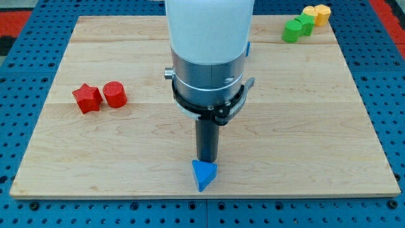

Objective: Move your arm towards the top center of the board

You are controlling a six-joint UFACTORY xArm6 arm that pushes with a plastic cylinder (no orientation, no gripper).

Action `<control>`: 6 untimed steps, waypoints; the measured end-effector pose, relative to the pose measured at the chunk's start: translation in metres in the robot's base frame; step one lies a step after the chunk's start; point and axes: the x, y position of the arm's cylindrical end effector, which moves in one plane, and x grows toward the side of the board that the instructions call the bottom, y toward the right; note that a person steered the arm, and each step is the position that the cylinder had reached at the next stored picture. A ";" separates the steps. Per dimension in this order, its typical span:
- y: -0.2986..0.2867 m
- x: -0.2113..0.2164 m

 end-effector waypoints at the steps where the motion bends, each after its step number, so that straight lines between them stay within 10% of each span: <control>1: -0.007 -0.024; 6: -0.066 -0.146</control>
